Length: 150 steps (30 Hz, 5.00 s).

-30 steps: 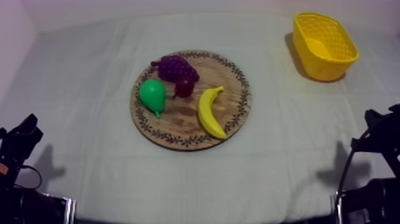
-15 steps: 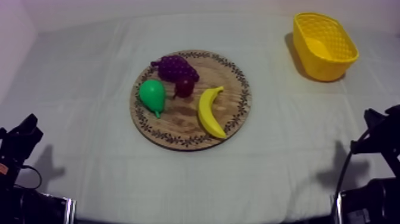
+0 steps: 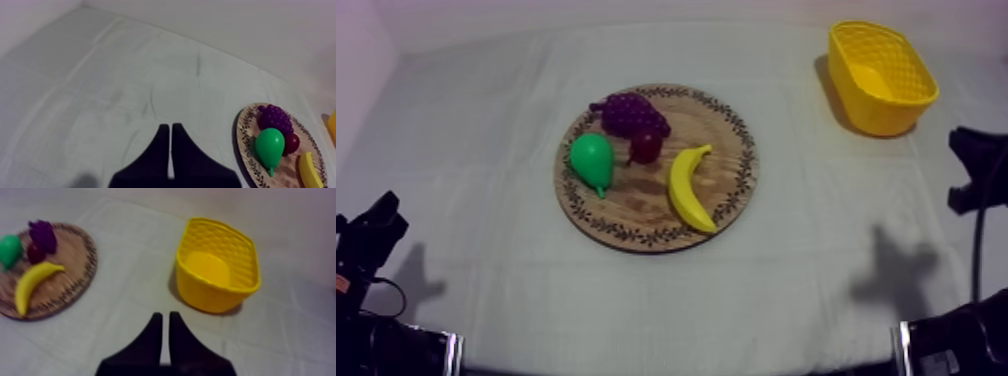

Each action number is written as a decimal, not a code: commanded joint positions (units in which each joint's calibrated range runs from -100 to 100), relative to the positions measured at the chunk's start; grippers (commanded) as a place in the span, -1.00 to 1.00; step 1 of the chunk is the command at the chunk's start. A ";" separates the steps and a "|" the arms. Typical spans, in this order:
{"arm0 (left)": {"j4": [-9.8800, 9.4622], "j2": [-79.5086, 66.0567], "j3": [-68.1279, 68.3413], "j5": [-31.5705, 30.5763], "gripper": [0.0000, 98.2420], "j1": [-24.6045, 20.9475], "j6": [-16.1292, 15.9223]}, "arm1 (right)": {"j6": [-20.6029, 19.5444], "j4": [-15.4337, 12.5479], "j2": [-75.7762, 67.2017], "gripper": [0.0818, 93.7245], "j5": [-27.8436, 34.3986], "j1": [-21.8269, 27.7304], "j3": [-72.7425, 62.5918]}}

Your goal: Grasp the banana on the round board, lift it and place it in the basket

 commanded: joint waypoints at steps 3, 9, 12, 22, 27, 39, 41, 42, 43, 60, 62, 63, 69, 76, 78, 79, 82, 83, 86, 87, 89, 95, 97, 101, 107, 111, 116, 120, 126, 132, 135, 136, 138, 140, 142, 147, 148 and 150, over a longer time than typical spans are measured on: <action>-0.01 -0.03 0.03 0.02 -1.00 -0.03 0.00 | -6.50 1.28 13.47 -0.92 4.11 -5.73 -18.11; -0.01 -0.03 0.03 0.02 -1.00 -0.03 -0.01 | -13.39 5.65 26.35 -0.92 10.92 -14.64 -32.25; -0.01 -0.03 0.03 0.02 -1.00 -0.03 0.00 | -16.07 7.12 32.18 -0.92 14.83 -19.51 -37.78; -0.01 -0.03 0.03 0.02 -1.00 -0.03 0.01 | -20.27 6.35 47.20 -0.90 23.85 -30.56 -47.06; -0.01 -0.03 0.03 0.02 -1.00 -0.03 -0.01 | -23.93 7.15 53.26 -0.88 24.37 -33.26 -48.61; -0.01 -0.03 0.03 0.02 -1.00 -0.03 0.00 | -29.39 7.04 63.47 -0.85 24.36 -34.42 -52.06; -0.01 -0.03 0.03 0.02 -1.00 -0.03 0.00 | -29.85 7.14 63.84 -0.85 23.63 -34.39 -51.93; -0.01 -0.03 0.03 0.02 -1.00 -0.03 0.00 | -30.03 7.22 63.95 -0.85 23.33 -34.38 -51.86; -0.01 -0.03 0.03 0.02 -1.00 -0.03 0.00 | -29.99 7.20 64.02 -0.81 23.04 -34.38 -51.81; -0.01 -0.03 0.03 0.02 -1.00 -0.03 0.00 | -30.98 6.55 65.78 0.42 19.48 -31.77 -50.43; -0.01 -0.03 0.03 0.02 -1.00 -0.03 0.00 | -30.84 6.35 66.62 0.41 18.71 -31.34 -50.12; -0.01 -0.03 0.03 0.02 -1.00 -0.03 0.00 | -30.67 6.15 67.17 0.41 18.14 -31.05 -49.89; -0.01 -0.03 0.03 0.02 -1.00 -0.03 0.00 | -28.39 3.93 72.52 0.38 13.22 -28.37 -48.69; -0.01 -0.03 0.03 0.02 -1.00 -0.03 0.00 | -26.54 2.62 79.59 0.37 10.68 -26.49 -50.10; -0.01 -0.03 0.03 0.02 -1.00 -0.03 0.00 | -25.62 1.92 81.39 0.36 10.86 -26.26 -50.93; -0.01 -0.03 0.03 0.02 -1.00 -0.03 0.00 | -25.09 1.51 82.24 0.36 11.07 -26.17 -51.29; -0.01 -0.03 0.03 0.02 -1.00 -0.03 0.00 | -23.59 0.27 84.66 0.36 11.77 -26.02 -52.13; -0.01 -0.03 0.03 0.02 -1.00 -0.03 0.00 | -23.08 -0.19 85.47 0.36 12.12 -25.99 -52.50; -0.01 -0.03 0.03 0.02 -1.00 -0.03 0.00 | -21.63 -1.47 87.75 0.36 13.20 -25.87 -53.75; -0.01 -0.03 0.03 0.02 -1.00 -0.03 0.00 | -21.06 -1.96 88.45 0.36 13.60 -25.76 -54.20; -0.01 -0.03 0.03 0.02 -1.00 -0.03 0.00 | -19.88 -2.96 89.86 0.36 14.56 -25.47 -55.31; -0.01 -0.03 0.03 0.02 -1.00 -0.03 0.00 | -17.14 -5.05 94.83 0.35 17.41 -24.52 -59.49; -0.01 -0.03 0.03 0.02 -1.00 -0.03 0.00 | -16.36 -5.64 96.65 0.34 18.44 -24.23 -61.08; -0.01 -0.03 0.03 0.02 -1.00 -0.03 0.00 | -15.07 -6.57 99.84 0.33 20.84 -23.95 -63.96; -0.01 -0.03 0.03 0.02 -1.00 -0.03 0.00 | -13.10 -8.27 103.61 0.31 24.92 -23.62 -68.11; -0.01 -0.03 0.03 0.02 -1.00 -0.03 0.00 | -12.53 -9.38 105.92 0.30 27.79 -23.36 -71.24; -0.01 -0.03 0.03 0.02 -1.00 -0.03 0.00 | -12.13 -10.75 108.12 0.28 30.24 -22.92 -73.56; -0.01 -0.03 0.03 0.02 -1.00 -0.03 0.00 | -11.51 -11.87 109.24 0.22 30.93 -22.41 -73.84; -0.01 -0.03 0.03 0.02 -1.00 -0.03 0.00 | -9.75 -13.86 110.39 0.05 30.93 -20.94 -73.05; -0.01 -0.03 0.03 0.02 -1.00 -0.03 0.00 | -5.98 -16.64 110.76 -0.22 30.03 -20.01 -71.33; -0.01 -0.03 0.03 0.02 -1.00 -0.03 0.00 | -4.52 -17.35 110.79 -0.32 29.71 -20.12 -70.77; -0.01 -0.03 0.03 0.02 -1.00 -0.03 0.00 | -3.98 -17.57 110.77 -0.35 29.61 -20.21 -70.55; -0.01 -0.03 0.03 0.02 -1.00 -0.03 0.00 | -2.93 -17.98 110.74 -0.42 29.49 -20.44 -70.11; -0.01 -0.03 0.03 0.02 -1.00 -0.03 0.00 | -2.17 -18.25 110.73 -0.46 29.40 -20.72 -69.60; -0.01 -0.03 0.03 0.02 -1.00 -0.03 0.00 | -1.72 -18.36 110.66 -0.49 29.31 -20.94 -69.28; -0.01 -0.03 0.03 0.02 -1.00 -0.03 0.00 | -1.22 -18.32 109.80 -0.54 30.08 -20.84 -69.78; -0.01 -0.03 0.03 0.02 -1.00 -0.03 0.00 | -1.16 -18.31 109.49 -0.55 30.50 -20.72 -70.09; -0.01 -0.03 0.03 0.02 -1.00 -0.03 0.00 | -1.03 -18.32 108.78 -0.56 31.59 -20.34 -70.82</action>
